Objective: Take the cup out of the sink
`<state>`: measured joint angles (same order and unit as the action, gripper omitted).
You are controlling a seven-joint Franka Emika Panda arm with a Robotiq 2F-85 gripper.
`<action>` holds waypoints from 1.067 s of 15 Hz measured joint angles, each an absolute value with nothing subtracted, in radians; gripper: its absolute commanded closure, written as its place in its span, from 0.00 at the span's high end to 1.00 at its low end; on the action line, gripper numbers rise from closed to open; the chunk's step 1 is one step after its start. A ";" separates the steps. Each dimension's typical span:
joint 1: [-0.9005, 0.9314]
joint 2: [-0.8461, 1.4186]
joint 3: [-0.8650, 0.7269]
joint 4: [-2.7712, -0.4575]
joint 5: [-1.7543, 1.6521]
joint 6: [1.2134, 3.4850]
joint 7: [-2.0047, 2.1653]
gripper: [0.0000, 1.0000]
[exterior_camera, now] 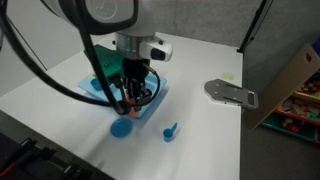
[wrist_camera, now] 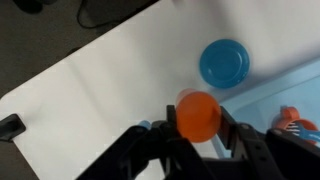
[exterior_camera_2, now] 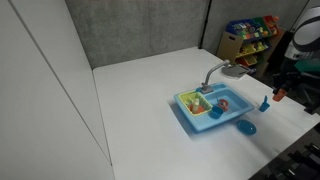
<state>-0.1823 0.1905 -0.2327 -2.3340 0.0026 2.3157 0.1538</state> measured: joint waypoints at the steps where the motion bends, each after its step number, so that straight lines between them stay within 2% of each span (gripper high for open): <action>1: -0.191 0.196 -0.241 -2.334 0.003 2.321 0.154 0.17; 15: -0.240 0.391 -0.290 -2.282 0.009 2.502 0.195 0.17; 16: -0.240 0.401 -0.290 -2.278 0.014 2.507 0.197 0.42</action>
<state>-0.2401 0.4014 -0.2896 -2.2779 0.0143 2.5071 0.1967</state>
